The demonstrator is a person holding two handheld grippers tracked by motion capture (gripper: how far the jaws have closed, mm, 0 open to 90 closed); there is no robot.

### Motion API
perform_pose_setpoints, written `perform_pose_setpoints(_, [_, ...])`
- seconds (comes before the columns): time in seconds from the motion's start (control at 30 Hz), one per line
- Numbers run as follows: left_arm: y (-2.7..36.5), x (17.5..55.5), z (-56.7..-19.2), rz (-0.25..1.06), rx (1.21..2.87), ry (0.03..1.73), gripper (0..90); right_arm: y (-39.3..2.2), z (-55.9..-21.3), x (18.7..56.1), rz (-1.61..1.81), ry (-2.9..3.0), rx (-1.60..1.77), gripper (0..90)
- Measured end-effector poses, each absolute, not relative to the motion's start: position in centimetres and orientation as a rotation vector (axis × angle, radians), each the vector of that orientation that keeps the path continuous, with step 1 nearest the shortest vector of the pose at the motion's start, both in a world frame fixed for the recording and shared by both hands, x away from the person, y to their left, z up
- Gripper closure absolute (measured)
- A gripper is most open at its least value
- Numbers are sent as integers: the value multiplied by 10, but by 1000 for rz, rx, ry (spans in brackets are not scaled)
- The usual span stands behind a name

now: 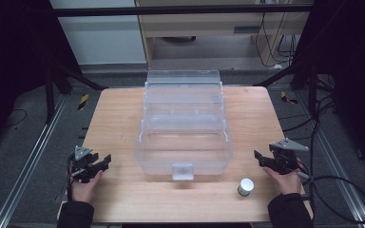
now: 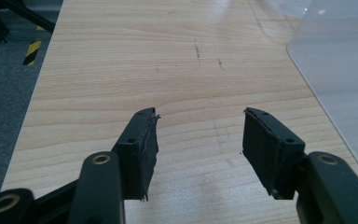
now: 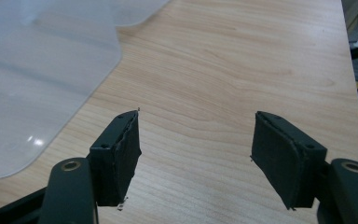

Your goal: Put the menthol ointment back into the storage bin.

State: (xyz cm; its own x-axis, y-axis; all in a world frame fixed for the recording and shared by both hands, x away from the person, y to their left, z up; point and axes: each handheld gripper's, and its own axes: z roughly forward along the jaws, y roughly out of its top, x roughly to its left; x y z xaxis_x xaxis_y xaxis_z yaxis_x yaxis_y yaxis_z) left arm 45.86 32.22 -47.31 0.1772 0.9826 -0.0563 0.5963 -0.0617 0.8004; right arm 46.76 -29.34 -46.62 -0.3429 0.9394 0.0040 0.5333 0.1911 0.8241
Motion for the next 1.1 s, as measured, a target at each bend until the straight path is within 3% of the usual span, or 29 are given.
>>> perform_pose_setpoints(1.1, [319, 459, -473, 685, 1802, 1499, 455, -263, -388, 464, 842, 2526, 933, 245])
